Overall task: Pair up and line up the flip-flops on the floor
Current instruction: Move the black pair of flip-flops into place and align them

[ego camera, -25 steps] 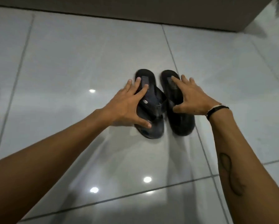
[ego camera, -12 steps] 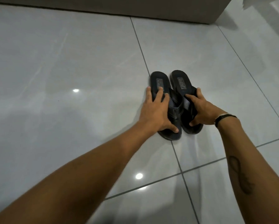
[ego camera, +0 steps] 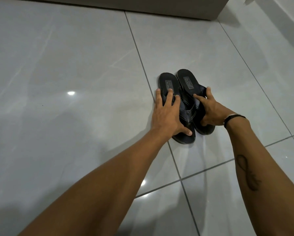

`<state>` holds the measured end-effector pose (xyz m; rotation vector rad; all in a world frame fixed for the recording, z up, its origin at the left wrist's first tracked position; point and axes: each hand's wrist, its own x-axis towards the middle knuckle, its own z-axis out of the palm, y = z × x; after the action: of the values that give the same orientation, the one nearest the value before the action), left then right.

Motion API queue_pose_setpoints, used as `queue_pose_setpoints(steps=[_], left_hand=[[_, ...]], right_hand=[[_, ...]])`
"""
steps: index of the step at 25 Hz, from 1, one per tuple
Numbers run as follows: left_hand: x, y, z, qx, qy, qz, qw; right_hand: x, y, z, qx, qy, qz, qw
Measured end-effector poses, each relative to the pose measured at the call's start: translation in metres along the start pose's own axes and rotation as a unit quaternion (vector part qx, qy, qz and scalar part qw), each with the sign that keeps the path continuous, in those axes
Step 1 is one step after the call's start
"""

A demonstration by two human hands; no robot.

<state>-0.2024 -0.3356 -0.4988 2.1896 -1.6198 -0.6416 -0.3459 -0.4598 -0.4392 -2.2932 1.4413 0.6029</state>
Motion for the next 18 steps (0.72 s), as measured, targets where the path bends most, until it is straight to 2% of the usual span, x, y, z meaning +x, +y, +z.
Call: queue_pose_setpoints(steps=[10,12,13,15,17,18], left_hand=[[0.007,0.0,0.009,0.02,0.011,0.004,1.0],[0.002,0.0,-0.004,0.013,0.028,0.018,0.999],[-0.004,0.001,-0.011,-0.011,0.043,0.027,0.999],[-0.027,0.009,-0.03,-0.059,0.083,0.036,0.994],[-0.07,0.022,-0.054,-0.103,0.101,0.001,0.99],[-0.098,0.027,-0.071,-0.122,0.102,-0.03,0.987]], right_hand=[[-0.002,-0.001,0.001,0.0,-0.003,-0.003,1.0],[-0.011,-0.002,-0.005,0.038,0.01,-0.026,0.999],[-0.02,-0.001,-0.01,0.076,0.044,-0.026,0.996],[-0.048,-0.003,-0.02,0.142,0.179,0.003,0.974],[-0.088,-0.022,-0.027,0.209,0.295,0.015,0.932],[-0.111,-0.041,-0.03,0.246,0.309,0.012,0.919]])
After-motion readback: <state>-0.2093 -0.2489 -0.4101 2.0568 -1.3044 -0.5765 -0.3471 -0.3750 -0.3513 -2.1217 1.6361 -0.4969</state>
